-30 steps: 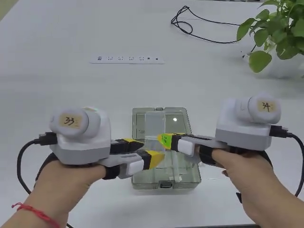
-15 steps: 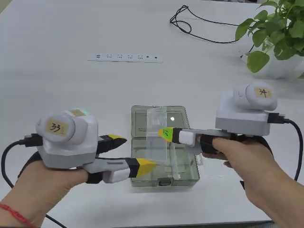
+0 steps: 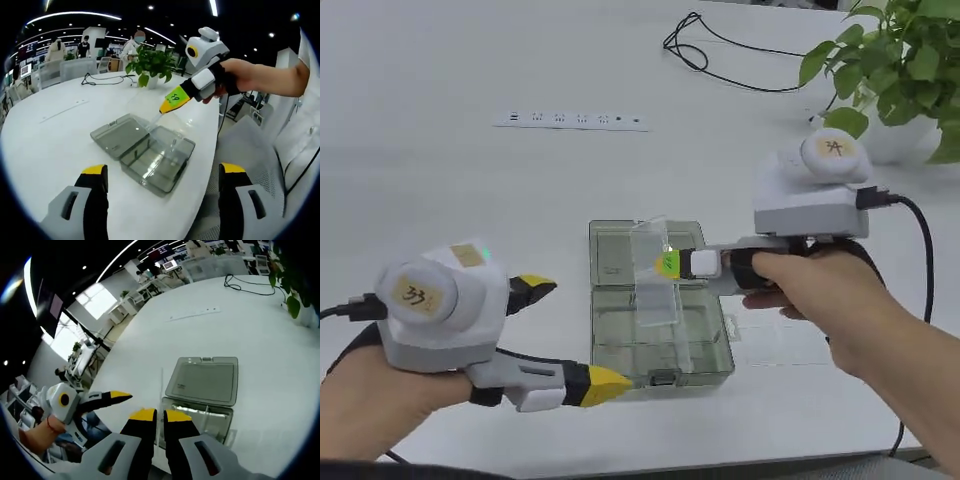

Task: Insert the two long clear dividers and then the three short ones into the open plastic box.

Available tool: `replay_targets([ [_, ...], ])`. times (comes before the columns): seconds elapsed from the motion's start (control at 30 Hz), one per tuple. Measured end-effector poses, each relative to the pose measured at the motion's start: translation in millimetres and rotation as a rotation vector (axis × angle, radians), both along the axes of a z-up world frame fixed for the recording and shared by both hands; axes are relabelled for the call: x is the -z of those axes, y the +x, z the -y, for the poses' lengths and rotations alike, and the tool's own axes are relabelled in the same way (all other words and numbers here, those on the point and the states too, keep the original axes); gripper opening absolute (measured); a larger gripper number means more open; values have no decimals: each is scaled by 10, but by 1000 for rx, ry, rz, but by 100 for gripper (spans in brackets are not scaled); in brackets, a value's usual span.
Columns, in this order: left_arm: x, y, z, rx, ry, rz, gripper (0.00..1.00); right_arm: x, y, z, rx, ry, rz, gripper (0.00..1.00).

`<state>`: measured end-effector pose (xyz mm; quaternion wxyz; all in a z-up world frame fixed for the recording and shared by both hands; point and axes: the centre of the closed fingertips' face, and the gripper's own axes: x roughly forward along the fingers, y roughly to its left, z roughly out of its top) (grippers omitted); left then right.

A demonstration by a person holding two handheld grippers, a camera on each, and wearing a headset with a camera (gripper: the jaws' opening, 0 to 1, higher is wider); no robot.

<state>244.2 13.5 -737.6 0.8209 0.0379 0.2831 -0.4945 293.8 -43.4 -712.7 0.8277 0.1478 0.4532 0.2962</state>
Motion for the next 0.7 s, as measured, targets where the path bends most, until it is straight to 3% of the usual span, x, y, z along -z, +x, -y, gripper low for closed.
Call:
replay_targets([
  [0.1, 3, -4, -10, 12, -1, 7, 97, 137, -54, 70, 29, -54, -98, 7],
  [0.17, 7, -1, -22, 18, 1, 14, 100, 179, -59, 85, 60, -50, -151, 7],
  [0.33, 31, -24, -43, 50, 8, 20, 100, 262, -105, 71, 75, -87, -210, 7],
  [0.47, 63, -25, -76, 70, 16, 23, 100, 362, -95, 83, 96, -89, -288, 7],
  [0.7, 66, -8, -78, 81, -5, 23, 100, 501, -155, 51, 129, -120, -338, 7],
])
